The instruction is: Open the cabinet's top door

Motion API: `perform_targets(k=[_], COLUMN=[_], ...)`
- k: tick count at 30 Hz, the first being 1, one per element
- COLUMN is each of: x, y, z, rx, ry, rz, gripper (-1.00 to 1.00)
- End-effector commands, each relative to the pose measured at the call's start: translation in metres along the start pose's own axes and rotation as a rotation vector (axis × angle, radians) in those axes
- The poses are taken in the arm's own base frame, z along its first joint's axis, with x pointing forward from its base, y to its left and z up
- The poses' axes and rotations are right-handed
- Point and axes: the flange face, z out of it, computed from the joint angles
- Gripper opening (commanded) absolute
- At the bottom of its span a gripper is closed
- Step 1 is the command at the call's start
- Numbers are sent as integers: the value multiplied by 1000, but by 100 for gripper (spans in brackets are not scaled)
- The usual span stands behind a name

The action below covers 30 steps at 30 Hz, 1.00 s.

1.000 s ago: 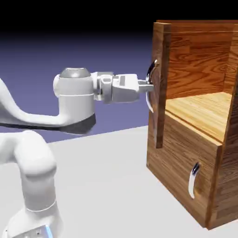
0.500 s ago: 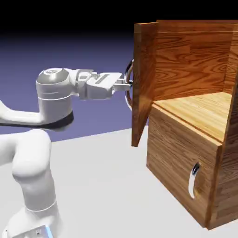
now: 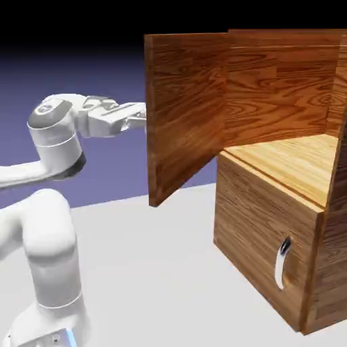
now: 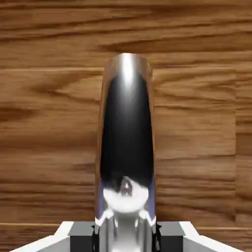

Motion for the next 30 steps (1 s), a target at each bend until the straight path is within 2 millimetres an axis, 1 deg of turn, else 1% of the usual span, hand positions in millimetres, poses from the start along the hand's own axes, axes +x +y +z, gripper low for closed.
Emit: perform_targets(k=[1, 4, 9, 14, 19, 25, 30], x=[-2, -7, -22, -45, -70, -100, -124], y=[-2, -7, -21, -44, -69, -100, -123], z=[-7, -23, -64, -112, -151, -188, -211], rx=[-13, -44, -122, -218, -307, -404, -473], ry=[15, 45, 123, 219, 308, 405, 473], rz=[-1, -2, -2, -2, -2, -1, -1], gripper=[-100, -100, -100, -100, -100, -100, -100])
